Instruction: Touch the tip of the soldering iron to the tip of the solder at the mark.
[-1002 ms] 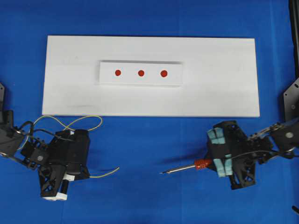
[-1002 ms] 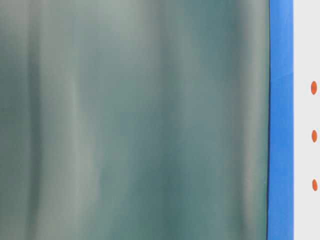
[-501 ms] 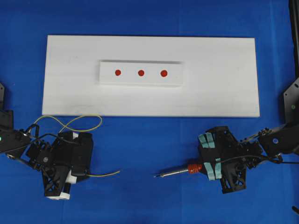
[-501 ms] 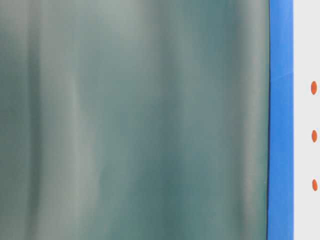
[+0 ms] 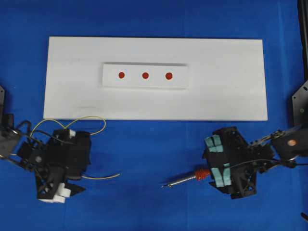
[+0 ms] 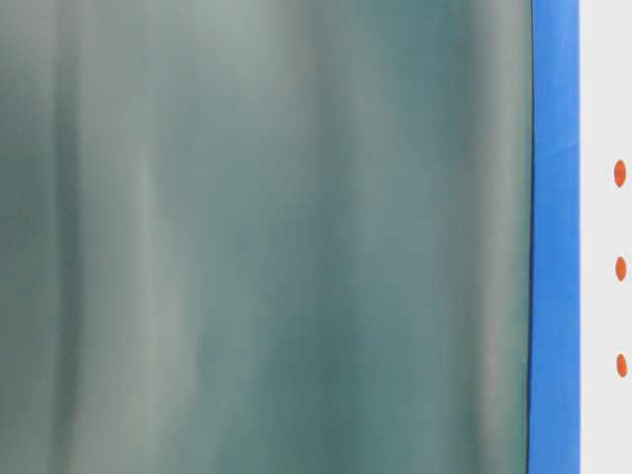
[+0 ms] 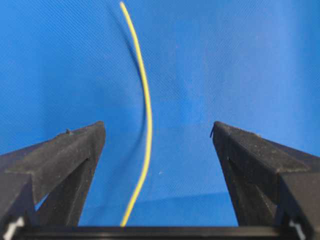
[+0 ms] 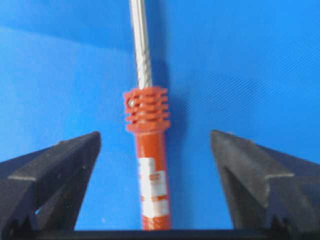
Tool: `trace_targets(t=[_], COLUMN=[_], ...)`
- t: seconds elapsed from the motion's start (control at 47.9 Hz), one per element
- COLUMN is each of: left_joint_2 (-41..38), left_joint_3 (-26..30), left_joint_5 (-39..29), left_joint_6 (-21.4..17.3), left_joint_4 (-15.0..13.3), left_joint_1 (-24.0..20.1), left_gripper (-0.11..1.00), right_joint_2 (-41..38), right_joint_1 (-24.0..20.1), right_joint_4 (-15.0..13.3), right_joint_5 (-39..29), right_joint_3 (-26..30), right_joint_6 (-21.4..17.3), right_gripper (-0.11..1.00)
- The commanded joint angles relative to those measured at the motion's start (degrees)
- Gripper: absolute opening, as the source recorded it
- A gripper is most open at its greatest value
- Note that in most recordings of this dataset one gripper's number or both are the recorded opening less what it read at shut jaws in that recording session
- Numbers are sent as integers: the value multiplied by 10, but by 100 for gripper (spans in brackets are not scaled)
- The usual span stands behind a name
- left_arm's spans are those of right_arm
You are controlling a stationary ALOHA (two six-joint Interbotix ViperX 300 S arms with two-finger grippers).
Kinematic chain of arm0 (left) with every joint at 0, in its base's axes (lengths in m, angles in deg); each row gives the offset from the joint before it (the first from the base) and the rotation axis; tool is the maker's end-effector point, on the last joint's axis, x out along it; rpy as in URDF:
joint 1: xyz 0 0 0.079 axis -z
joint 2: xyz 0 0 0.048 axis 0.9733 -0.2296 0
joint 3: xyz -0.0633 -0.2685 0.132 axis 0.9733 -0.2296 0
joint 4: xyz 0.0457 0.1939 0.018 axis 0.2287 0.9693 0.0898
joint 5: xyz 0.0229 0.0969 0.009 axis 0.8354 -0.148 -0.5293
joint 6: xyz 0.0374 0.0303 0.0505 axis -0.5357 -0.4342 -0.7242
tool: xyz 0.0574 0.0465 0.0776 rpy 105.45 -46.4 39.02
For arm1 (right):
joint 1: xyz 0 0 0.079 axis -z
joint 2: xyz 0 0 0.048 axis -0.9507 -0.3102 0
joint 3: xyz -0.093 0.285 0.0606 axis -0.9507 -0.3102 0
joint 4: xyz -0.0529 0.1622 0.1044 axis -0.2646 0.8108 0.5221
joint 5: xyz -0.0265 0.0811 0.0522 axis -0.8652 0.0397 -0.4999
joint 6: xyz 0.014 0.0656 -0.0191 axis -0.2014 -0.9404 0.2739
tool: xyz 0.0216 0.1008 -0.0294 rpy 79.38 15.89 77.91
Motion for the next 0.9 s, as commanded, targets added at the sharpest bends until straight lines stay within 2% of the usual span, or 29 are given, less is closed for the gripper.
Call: trace_targets(t=[0.0,0.167,0.23,0.355,0.585,0.772,0.877], left_joint_2=[62,146,182,249,396,492,541], left_joint_3=[11,0,-7,-23,-81,-137,-175], left_joint_5=[-34,-54,-57,-57,-57,-51,-40], left_joint_6=[-32,-119,-150,-190,-236,-250,-251], left_joint_4=[2,2,2,2,2,2,2], left_joint_1=[-18,-66,-94,-153,-234,-261,-266], left_gripper=[82,80,80,80,80,80,80], right_joint_2=[55,154,188,265,405,500,538], right_joint_1=[17,64,85,127,167,188,198], right_joint_4=[-25,-86,-102,-125,-162,-169,-169], right_joint_5=[-47,-124,-139,-162,-181,-178,-151], right_joint_3=[20,27,25,16,-27,-82,-123], right_joint_6=[0,0,0,0,0,0,-4], right_gripper=[82,82,82,82,81,81,82])
